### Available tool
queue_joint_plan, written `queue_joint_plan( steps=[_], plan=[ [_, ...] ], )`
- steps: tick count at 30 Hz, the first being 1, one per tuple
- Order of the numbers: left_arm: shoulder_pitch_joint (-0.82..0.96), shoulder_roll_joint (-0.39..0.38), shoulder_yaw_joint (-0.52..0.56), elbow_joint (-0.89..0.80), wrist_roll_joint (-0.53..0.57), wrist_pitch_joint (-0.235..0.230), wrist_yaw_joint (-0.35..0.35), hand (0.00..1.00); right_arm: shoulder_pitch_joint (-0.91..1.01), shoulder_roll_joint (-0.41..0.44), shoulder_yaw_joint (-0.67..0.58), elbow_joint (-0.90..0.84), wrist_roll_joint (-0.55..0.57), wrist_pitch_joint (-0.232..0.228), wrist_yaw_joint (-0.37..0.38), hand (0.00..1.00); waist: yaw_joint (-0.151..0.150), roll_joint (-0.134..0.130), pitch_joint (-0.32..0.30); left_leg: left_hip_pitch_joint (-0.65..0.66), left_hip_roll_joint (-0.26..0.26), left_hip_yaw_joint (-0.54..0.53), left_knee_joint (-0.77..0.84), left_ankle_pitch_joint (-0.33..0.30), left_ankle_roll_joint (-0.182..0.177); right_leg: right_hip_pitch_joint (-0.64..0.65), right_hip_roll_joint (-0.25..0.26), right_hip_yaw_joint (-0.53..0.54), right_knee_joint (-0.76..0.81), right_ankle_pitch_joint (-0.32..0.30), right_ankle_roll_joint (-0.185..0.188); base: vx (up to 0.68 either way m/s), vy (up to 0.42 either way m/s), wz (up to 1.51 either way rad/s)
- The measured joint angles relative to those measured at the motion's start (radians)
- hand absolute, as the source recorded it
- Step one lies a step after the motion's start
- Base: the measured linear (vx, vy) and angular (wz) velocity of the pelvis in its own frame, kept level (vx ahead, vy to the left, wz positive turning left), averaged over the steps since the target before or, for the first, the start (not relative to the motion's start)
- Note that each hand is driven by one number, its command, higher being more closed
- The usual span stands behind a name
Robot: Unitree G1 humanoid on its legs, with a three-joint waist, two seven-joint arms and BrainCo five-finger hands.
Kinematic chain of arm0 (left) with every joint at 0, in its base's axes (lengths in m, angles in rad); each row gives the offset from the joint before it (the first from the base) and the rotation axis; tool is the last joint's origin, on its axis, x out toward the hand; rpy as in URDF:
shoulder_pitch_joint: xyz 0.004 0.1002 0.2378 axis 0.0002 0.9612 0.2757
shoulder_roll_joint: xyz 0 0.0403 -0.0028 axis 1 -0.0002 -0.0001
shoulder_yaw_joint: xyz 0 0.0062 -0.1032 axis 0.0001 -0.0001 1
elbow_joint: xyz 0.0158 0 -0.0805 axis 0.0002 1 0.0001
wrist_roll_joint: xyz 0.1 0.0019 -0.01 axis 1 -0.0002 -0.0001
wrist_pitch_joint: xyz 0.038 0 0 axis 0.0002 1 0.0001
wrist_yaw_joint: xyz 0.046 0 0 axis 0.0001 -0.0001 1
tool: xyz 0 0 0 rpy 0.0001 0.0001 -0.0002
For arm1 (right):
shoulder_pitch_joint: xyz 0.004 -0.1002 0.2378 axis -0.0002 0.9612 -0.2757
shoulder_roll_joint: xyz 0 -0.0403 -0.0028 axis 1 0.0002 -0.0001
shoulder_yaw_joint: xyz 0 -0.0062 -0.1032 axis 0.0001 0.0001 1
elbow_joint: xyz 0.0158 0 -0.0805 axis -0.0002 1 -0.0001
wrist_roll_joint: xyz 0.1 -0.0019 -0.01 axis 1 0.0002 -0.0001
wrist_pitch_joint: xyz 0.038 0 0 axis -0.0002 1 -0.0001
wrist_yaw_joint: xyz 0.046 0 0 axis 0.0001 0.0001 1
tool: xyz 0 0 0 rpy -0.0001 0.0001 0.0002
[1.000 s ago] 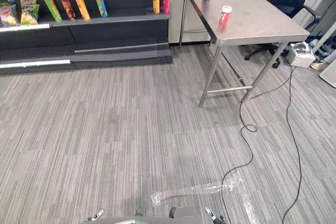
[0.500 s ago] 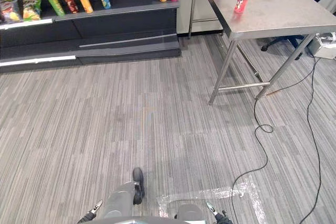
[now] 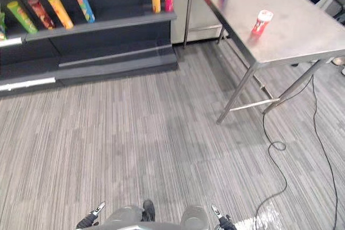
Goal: Put the gum and the chips on the shelf.
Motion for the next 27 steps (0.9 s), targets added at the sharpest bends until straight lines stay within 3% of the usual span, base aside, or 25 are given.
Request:
queue_joint_plan(
  steps=[3, 4, 6, 8, 9, 10, 11, 13, 17, 18, 21, 22, 24, 26, 27],
  plan=[
    [0.007, -0.007, 0.004, 0.001, 0.007, 0.000, -0.003, 0.00, 0.013, -0.008, 0.038, -0.005, -0.001, -0.003, 0.013, 0.00, -0.004, 0.011, -0.002, 0.121, 0.011, -0.014, -0.071, -0.032, -0.012, -0.102, 0.017, -0.116, -0.128, -0.090, -0.022, 0.23, -0.039, 0.04],
    [0.007, -0.012, 0.025, 0.001, 0.011, 0.000, -0.005, 0.00, 0.014, -0.008, 0.038, -0.005, -0.001, -0.003, 0.015, 0.00, -0.005, 0.012, -0.003, 0.129, 0.018, -0.021, -0.071, -0.041, -0.024, -0.121, 0.024, -0.130, -0.184, -0.092, -0.026, 0.26, -0.135, 0.25],
    [0.009, -0.039, 0.111, -0.002, 0.013, 0.002, -0.008, 0.00, 0.025, -0.008, 0.036, -0.013, 0.000, -0.005, 0.016, 0.00, -0.008, 0.023, -0.004, 0.159, 0.056, -0.043, -0.079, -0.069, -0.061, -0.147, 0.058, -0.168, -0.451, -0.081, -0.012, 0.36, -0.221, 0.34],
    [0.024, -0.053, 0.161, -0.011, 0.014, 0.000, -0.015, 0.00, 0.038, -0.004, 0.038, -0.031, -0.001, -0.009, 0.016, 0.00, -0.004, 0.024, -0.005, 0.190, 0.090, -0.062, -0.100, -0.093, -0.104, -0.143, 0.081, -0.160, -0.746, -0.011, 0.000, 0.48, -0.296, 0.29],
    [0.026, -0.062, 0.187, -0.011, 0.013, 0.001, -0.016, 0.00, 0.050, -0.002, 0.039, -0.036, -0.001, -0.012, 0.016, 0.00, -0.004, 0.021, -0.007, 0.207, 0.105, -0.066, -0.103, -0.105, -0.130, -0.131, 0.088, -0.160, -0.800, 0.097, 0.000, 0.54, -0.301, 0.15],
    [0.029, -0.081, 0.201, -0.009, 0.015, 0.002, -0.017, 0.00, 0.050, -0.018, 0.044, -0.042, -0.003, -0.011, 0.016, 0.00, 0.003, 0.061, -0.009, 0.227, 0.149, -0.058, -0.106, -0.109, -0.152, -0.118, 0.126, -0.189, -0.785, 0.106, -0.039, 0.56, -0.275, 0.11],
    [0.032, -0.086, 0.218, -0.014, 0.016, 0.000, -0.027, 0.00, 0.047, -0.021, 0.058, -0.050, -0.003, -0.013, 0.017, 0.00, -0.001, 0.067, -0.012, 0.227, 0.164, -0.053, -0.101, -0.085, -0.173, -0.130, 0.131, -0.199, -0.745, 0.066, -0.057, 0.62, -0.314, 0.15],
    [0.027, -0.109, 0.234, -0.034, 0.016, -0.001, -0.033, 0.00, 0.047, -0.026, 0.079, -0.056, -0.003, -0.021, 0.017, 0.00, 0.000, 0.067, -0.013, 0.252, 0.177, -0.051, -0.106, -0.023, -0.197, -0.126, 0.130, -0.219, -0.667, -0.006, -0.090, 0.45, -0.251, 0.19],
    [0.011, -0.130, 0.239, -0.098, 0.023, -0.005, -0.033, 0.00, 0.048, -0.027, 0.114, -0.081, -0.029, -0.022, 0.017, 0.00, 0.000, 0.058, -0.021, 0.223, 0.208, -0.067, 0.008, 0.054, -0.225, -0.049, 0.139, -0.250, -0.688, -0.077, -0.097, 0.34, -0.214, 0.29],
    [-0.003, -0.138, 0.244, -0.101, 0.040, -0.006, -0.033, 0.00, 0.047, -0.029, 0.114, -0.084, -0.039, -0.021, 0.017, 0.00, -0.002, 0.058, -0.022, 0.161, 0.228, -0.083, 0.164, 0.058, -0.230, -0.016, 0.139, -0.264, -0.701, -0.093, -0.093, 0.20, -0.142, 0.34],
    [-0.013, -0.148, 0.255, -0.127, 0.041, -0.005, -0.034, 0.00, 0.059, -0.033, 0.118, -0.092, -0.039, -0.020, 0.017, 0.00, 0.003, 0.053, -0.023, -0.018, 0.291, -0.112, 0.589, 0.201, -0.234, 0.064, 0.146, -0.273, -0.701, -0.147, -0.102, 0.18, -0.088, 0.08],
    [-0.013, -0.147, 0.252, -0.126, 0.036, -0.004, -0.034, 0.00, 0.058, -0.032, 0.114, -0.091, -0.037, -0.020, 0.017, 0.00, 0.001, 0.056, -0.025, -0.044, 0.303, -0.104, 0.648, 0.188, -0.230, 0.080, 0.147, -0.273, -0.701, -0.156, -0.104, 0.21, -0.030, -0.15],
    [-0.013, -0.148, 0.241, -0.128, 0.033, -0.012, -0.034, 0.00, 0.059, -0.034, 0.112, -0.089, -0.033, -0.019, 0.015, 0.00, 0.002, 0.058, -0.027, -0.134, 0.313, -0.033, 0.769, 0.091, -0.195, 0.150, 0.145, -0.253, -0.726, -0.180, -0.109, 0.19, 0.010, -0.15],
    [-0.013, -0.139, 0.222, -0.136, 0.019, -0.024, -0.034, 0.00, 0.060, -0.034, 0.112, -0.088, -0.031, -0.019, 0.014, 0.00, 0.005, 0.058, -0.027, -0.204, 0.311, 0.008, 0.748, 0.027, -0.176, 0.187, 0.142, -0.241, -0.757, -0.184, -0.103, 0.19, 0.092, -0.19],
    [-0.014, -0.131, 0.212, -0.137, 0.000, -0.028, -0.035, 0.00, 0.061, -0.033, 0.112, -0.086, -0.030, -0.019, 0.014, 0.00, 0.007, 0.055, -0.027, -0.237, 0.298, 0.025, 0.664, 0.002, -0.165, 0.207, 0.131, -0.232, -0.768, -0.188, -0.095, 0.23, 0.154, -0.26]
  ],
)
